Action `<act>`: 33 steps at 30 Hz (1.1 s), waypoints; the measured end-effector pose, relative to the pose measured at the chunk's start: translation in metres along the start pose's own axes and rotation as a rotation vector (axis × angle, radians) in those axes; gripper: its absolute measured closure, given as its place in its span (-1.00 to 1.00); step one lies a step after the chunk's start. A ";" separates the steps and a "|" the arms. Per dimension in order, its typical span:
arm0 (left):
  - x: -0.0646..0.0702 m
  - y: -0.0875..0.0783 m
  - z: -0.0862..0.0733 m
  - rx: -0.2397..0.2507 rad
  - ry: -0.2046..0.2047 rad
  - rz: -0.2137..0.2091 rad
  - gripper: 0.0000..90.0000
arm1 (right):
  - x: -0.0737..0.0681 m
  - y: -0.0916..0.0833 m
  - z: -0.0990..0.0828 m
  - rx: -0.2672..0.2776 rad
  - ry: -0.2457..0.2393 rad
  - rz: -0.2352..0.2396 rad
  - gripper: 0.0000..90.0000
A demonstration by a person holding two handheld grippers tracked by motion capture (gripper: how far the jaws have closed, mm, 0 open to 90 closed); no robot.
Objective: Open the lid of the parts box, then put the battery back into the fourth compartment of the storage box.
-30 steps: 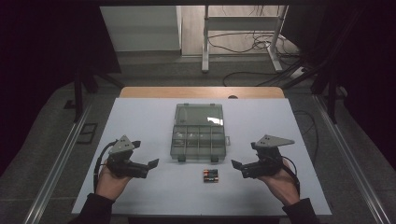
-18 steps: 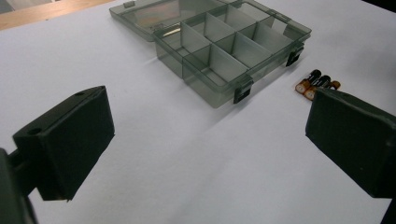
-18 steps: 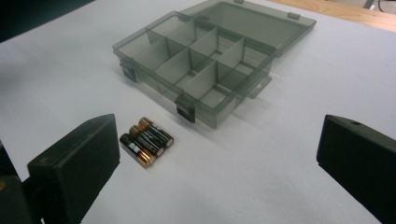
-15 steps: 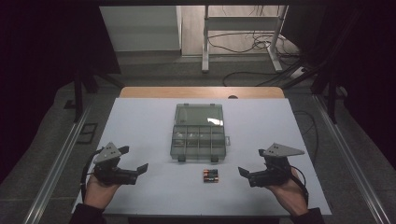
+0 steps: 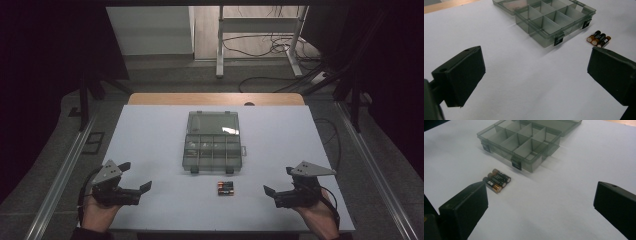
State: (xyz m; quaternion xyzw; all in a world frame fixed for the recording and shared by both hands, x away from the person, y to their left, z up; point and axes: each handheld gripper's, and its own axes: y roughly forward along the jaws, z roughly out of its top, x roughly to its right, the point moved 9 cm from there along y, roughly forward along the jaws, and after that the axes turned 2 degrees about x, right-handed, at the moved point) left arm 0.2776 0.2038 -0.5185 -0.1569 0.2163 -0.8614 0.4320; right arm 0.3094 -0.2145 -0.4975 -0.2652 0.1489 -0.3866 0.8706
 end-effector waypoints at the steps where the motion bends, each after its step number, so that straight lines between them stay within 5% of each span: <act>1: 0.000 -0.001 -0.001 0.002 -0.002 -0.001 -0.96 | 0.001 -0.001 -0.001 -0.001 0.000 -0.007 -1.00; 14: 0.000 -0.009 -0.013 -0.019 0.000 0.012 -0.98 | 0.013 -0.013 -0.025 -0.039 -0.004 -0.069 -1.00; 33: -0.003 -0.015 -0.022 -0.027 0.007 0.028 -1.00 | 0.019 -0.016 -0.043 -0.073 -0.008 -0.090 -1.00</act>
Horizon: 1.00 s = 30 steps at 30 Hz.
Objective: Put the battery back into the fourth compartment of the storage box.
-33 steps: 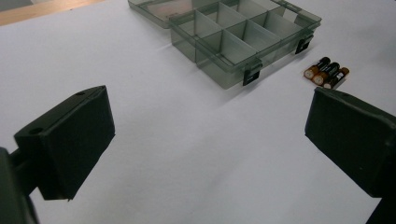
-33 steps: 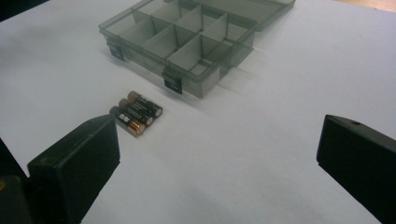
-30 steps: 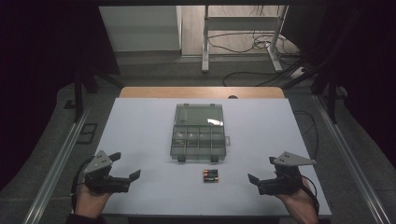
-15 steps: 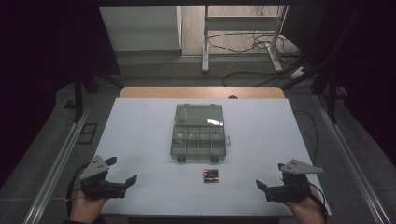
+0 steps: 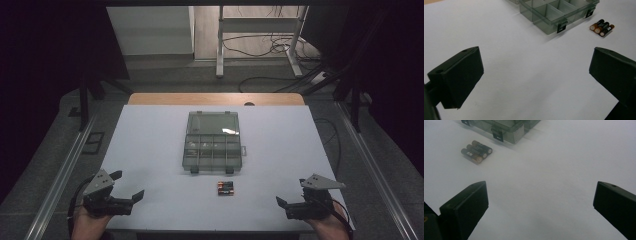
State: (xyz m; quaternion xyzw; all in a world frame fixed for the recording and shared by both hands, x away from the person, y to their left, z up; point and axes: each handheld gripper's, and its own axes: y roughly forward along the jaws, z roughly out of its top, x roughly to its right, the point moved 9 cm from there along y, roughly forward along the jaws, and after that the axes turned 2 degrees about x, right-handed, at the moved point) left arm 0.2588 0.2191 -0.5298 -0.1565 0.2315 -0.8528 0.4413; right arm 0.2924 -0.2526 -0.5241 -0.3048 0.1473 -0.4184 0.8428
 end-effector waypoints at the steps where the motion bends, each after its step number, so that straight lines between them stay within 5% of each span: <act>1: 0.000 0.000 0.000 0.001 0.001 0.000 -1.00 | 0.000 0.000 0.001 0.000 0.000 -0.001 -1.00; 30: -0.001 0.001 0.002 -0.001 -0.036 -0.005 -1.00 | -0.016 0.012 0.023 -0.018 -0.047 0.050 -0.99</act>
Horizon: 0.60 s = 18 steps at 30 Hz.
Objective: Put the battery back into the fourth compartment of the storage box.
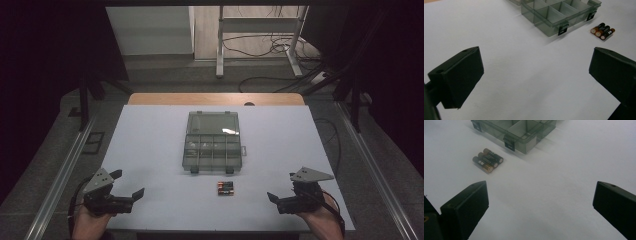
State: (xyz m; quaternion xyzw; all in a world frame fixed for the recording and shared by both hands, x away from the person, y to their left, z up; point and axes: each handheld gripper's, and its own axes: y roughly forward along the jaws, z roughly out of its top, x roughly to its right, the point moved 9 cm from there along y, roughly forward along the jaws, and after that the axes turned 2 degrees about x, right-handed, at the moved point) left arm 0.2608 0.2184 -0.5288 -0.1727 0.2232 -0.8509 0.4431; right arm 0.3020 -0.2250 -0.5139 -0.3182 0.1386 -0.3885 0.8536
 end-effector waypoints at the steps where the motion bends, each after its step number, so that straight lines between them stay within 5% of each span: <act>1: 0.000 0.000 0.000 -0.003 -0.001 0.000 -1.00 | -0.001 0.001 0.001 -0.003 0.000 0.002 -0.99; 18: 0.003 0.000 0.001 0.000 0.009 -0.020 -0.99 | -0.007 0.021 0.019 -0.010 -0.031 0.024 -0.99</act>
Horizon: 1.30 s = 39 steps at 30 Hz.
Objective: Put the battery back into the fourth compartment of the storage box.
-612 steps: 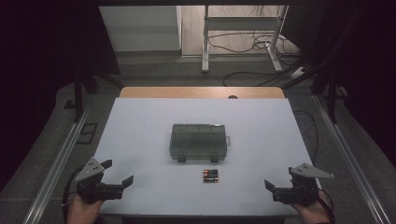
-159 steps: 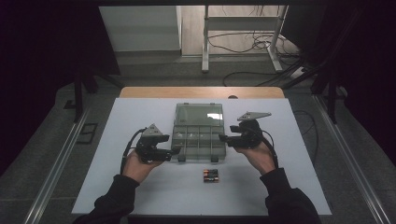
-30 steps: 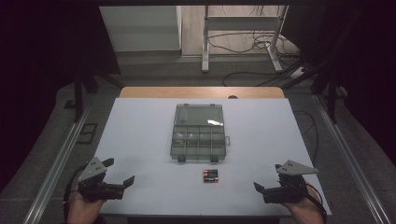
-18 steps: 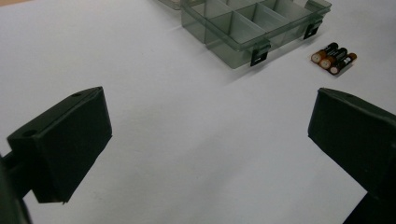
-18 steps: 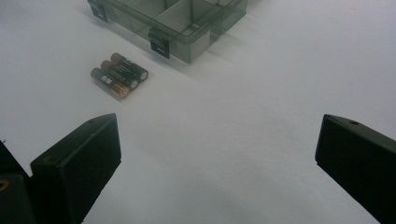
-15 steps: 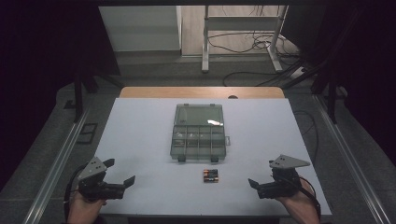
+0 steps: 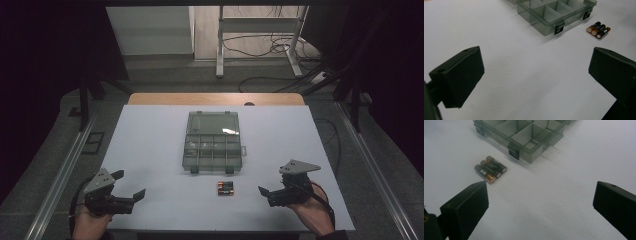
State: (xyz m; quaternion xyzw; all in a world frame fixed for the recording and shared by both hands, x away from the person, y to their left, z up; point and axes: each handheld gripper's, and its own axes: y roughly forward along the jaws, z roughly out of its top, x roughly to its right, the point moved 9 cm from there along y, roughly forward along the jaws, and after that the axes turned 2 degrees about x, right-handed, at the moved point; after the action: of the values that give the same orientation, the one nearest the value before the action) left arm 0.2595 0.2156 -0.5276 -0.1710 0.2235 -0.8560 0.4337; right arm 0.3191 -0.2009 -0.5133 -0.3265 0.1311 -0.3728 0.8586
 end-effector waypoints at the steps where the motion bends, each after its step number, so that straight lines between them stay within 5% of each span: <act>1: 0.000 0.000 0.000 -0.001 0.002 0.002 -0.99 | 0.000 0.001 0.001 -0.001 -0.001 0.003 -0.99; 11: 0.000 0.001 0.000 -0.001 0.026 0.014 -0.99 | -0.004 0.017 0.010 -0.017 -0.012 0.022 -0.99; 39: -0.002 0.000 -0.001 -0.005 0.016 0.020 -0.99 | -0.017 0.051 0.029 -0.076 -0.010 0.063 -1.00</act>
State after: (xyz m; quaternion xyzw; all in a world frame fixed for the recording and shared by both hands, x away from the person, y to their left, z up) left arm 0.2601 0.2172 -0.5284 -0.1633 0.2309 -0.8523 0.4400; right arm 0.3491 -0.1494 -0.5256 -0.3564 0.1508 -0.3387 0.8576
